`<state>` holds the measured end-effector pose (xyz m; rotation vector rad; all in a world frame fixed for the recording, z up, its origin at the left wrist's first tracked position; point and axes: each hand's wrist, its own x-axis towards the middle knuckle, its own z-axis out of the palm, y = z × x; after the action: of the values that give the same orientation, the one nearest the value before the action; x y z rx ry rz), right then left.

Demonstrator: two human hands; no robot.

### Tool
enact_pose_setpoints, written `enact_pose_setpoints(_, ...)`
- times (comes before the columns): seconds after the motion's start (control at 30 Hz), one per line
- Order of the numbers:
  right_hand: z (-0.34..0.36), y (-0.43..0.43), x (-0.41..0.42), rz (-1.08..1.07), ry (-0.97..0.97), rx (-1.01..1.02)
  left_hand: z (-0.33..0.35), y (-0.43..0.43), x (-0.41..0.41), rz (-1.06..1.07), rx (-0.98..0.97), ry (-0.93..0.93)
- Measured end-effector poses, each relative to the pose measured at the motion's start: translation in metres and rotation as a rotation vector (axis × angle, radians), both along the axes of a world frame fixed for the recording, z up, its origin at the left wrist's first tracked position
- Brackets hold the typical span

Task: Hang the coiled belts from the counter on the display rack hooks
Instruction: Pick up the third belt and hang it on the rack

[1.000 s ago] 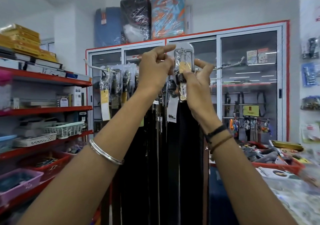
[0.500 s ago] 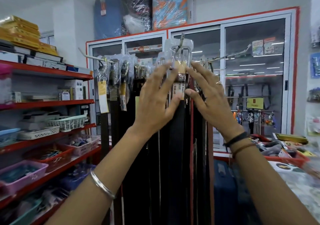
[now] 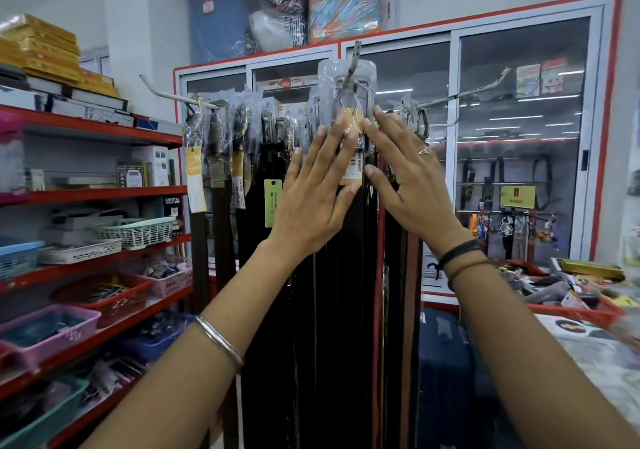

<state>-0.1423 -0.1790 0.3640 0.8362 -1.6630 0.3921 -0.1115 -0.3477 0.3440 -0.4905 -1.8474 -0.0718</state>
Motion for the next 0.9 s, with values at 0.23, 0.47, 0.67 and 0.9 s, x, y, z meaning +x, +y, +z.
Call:
enact_pose_setpoints(0.23, -0.008, -0.010, 0.010, 0.060, 0.012, -0.090, -0.002, -0.004, 0.011, -0.018, -0.012, -0.023)
enact_pose_setpoints(0.47, -0.030, -0.039, 0.063, 0.226, 0.173, -0.239, -0.038, -0.042, 0.044, -0.093, 0.028, 0.000)
enact_pose_setpoints(0.67, -0.047, -0.103, 0.089, 0.270, 0.154, -0.134, -0.076, -0.107, 0.062, -0.134, 0.138, 0.038)
enact_pose_setpoints(0.9, -0.042, -0.177, 0.071, 0.136, 0.032, -0.061, -0.076, -0.175, 0.051, -0.137, 0.254, -0.021)
